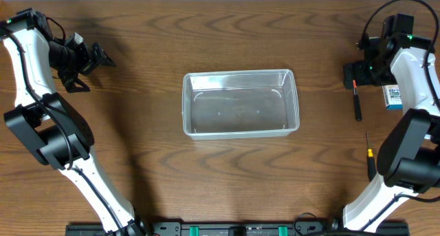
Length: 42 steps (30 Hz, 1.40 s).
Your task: Pack container
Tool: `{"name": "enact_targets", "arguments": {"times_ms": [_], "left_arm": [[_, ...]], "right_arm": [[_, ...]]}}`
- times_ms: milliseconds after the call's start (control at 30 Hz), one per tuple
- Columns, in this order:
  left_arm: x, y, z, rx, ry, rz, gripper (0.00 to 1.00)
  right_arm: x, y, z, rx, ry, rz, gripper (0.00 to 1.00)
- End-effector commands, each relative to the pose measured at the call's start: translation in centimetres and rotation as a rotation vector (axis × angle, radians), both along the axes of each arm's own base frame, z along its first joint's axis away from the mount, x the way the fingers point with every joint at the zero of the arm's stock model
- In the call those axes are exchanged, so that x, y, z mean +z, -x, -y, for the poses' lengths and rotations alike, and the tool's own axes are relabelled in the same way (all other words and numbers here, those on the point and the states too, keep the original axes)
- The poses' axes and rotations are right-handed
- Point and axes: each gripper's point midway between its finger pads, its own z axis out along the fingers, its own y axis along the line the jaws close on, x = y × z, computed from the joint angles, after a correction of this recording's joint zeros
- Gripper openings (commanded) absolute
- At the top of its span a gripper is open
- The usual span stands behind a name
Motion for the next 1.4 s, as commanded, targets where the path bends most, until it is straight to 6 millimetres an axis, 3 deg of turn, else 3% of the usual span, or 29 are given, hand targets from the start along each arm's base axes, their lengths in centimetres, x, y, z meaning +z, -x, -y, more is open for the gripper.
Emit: {"name": "enact_targets", "arguments": {"times_ms": [0,467,733,1100,1367], "left_arm": [[1.5,-0.3,-0.4,0.005,-0.024,0.039,0.98],[1.5,-0.3,-0.4,0.005,-0.024,0.039,0.98],[1.5,-0.3,-0.4,0.005,-0.024,0.039,0.98],[1.5,-0.3,-0.4,0.005,-0.024,0.039,0.98],[1.5,-0.3,-0.4,0.005,-0.024,0.039,0.98]], "right_arm": [[-0.4,-0.7,-0.9,0.044,-0.034,0.011,0.99],[-5.0,-0.4,-1.2,0.032,-0.074,-0.081,0.99],[-5.3,-0.5,-1.1,0.047,-0.071,-0.083,0.99],[-7.7,-0.1,-0.5,0.021,-0.089,-0.127,0.99],[-8.2,-0.7,-0.7,0.02,-0.118,-0.104,0.99]]}}
